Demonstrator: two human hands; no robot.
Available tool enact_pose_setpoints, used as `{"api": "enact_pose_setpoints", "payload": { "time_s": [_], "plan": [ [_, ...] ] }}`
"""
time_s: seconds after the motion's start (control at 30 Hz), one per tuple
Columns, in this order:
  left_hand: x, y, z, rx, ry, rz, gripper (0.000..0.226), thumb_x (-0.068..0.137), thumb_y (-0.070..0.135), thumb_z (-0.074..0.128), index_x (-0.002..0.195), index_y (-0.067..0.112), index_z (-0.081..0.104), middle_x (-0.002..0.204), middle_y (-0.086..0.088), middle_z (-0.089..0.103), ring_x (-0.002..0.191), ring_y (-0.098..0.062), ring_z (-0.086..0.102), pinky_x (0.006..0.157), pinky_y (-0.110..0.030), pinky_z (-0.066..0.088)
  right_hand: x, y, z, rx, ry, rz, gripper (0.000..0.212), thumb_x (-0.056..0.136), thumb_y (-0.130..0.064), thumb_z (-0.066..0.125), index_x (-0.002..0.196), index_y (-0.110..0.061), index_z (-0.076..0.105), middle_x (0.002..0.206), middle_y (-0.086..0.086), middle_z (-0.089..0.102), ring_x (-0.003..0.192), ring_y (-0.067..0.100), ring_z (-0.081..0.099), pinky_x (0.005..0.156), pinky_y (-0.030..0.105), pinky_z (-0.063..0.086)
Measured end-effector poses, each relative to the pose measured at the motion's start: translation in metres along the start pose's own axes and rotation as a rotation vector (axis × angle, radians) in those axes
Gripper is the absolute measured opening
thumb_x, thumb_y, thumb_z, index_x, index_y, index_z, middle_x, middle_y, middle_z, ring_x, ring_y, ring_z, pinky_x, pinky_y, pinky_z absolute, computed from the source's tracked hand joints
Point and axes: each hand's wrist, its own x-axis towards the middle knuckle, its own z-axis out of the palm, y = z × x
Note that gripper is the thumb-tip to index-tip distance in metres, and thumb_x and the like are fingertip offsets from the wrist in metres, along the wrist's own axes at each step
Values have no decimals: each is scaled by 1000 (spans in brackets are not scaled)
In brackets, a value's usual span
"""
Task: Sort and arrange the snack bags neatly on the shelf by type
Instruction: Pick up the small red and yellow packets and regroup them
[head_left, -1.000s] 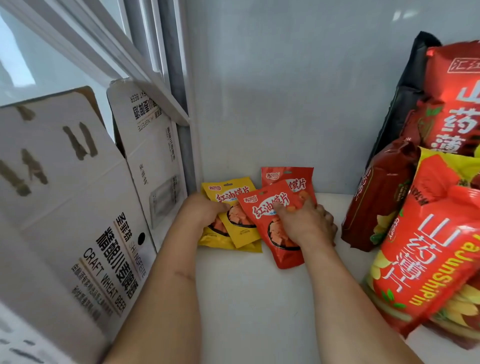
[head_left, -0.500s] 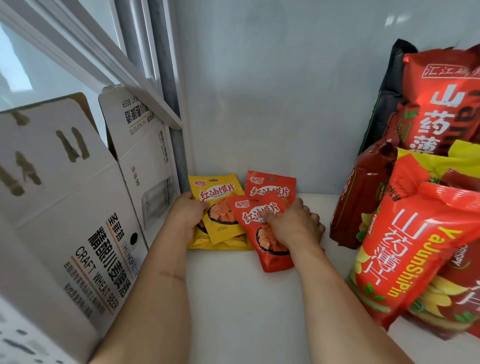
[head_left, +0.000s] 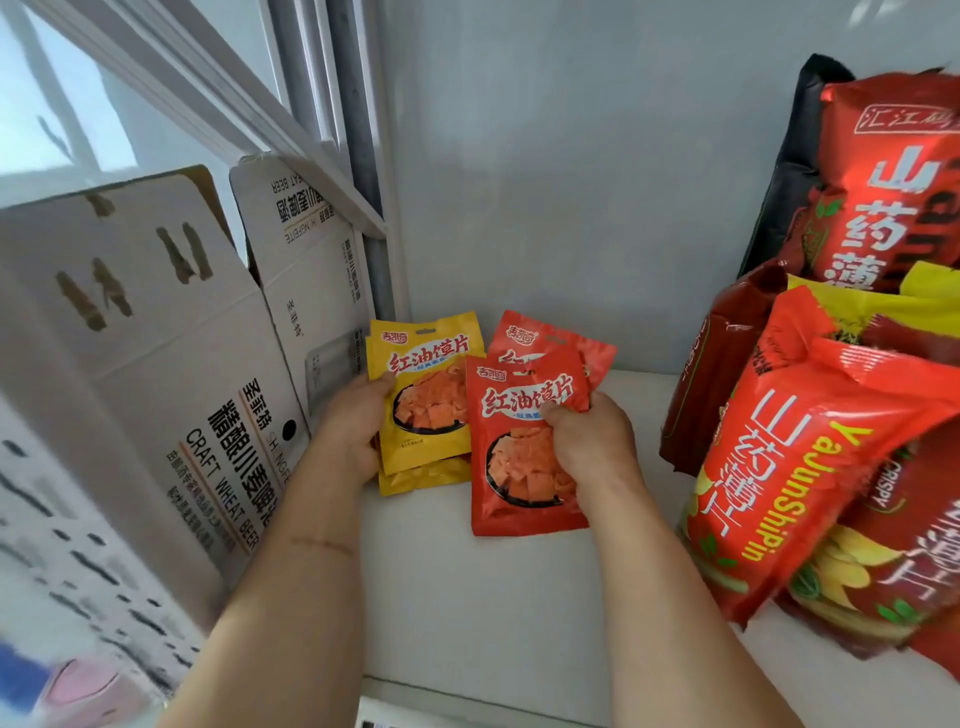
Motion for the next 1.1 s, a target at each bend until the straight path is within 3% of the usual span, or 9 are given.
{"api": "enact_pose_setpoints", "payload": {
  "time_s": [0.1,0.23,0.37,0.5,0.67,0.83,0.97,1.1],
  "plan": [
    [-16,-4,-5,-36,54,31,22,105,26,49,121,20,64,107,-9,73,95,-32,70,77,-46,58,-17,1,-11,92,-41,-16,8,91,-27,65,99,-25,66,100,-5,70,94,21,68,90,40,55],
    [-37,-8,-12,-11,101,81,20,104,24,51,114,21,68,110,-10,74,97,-33,72,88,-56,57,-55,4,-21,166,-26,-35,10,91,-26,66,100,-23,67,99,-7,70,90,17,68,85,35,56],
    [-58,-12,-22,-2,88,156,19,100,15,56,111,19,70,111,-11,74,98,-33,72,90,-56,57,-110,14,-34,169,-16,-51,17,90,-32,68,103,-22,68,99,-9,72,89,13,68,82,33,55],
    [-83,-22,-38,16,8,179,16,97,13,59,99,22,72,107,-7,75,96,-31,72,88,-55,57,-168,25,-50,162,12,-50,17,89,-38,68,101,-26,68,98,-12,72,92,12,68,86,38,55],
    [-116,-41,-60,35,-95,159,22,89,20,64,108,27,73,102,-1,78,92,-30,74,84,-56,59,-233,46,-76,185,95,-5,14,88,-40,69,98,-31,70,98,-13,73,94,14,69,88,40,55],
    [-172,-54,-53,-39,-155,168,16,95,11,63,93,26,69,97,-2,75,82,-24,72,73,-41,60,-281,69,-112,180,151,64,15,87,-41,70,96,-30,74,95,-12,76,93,16,71,91,43,55],
    [-217,-70,-26,-3,-253,235,15,91,13,65,90,27,71,95,-2,76,90,-29,73,81,-53,61,-303,88,-162,182,258,83,5,84,-44,71,88,-44,74,91,-15,76,93,16,71,92,42,54],
    [-266,-96,21,53,-352,282,13,96,16,61,96,27,68,94,4,75,89,-22,73,75,-41,62,-313,111,-227,221,381,132,34,70,-54,75,99,-35,73,95,-7,77,92,22,73,93,47,54]
  ]
}}
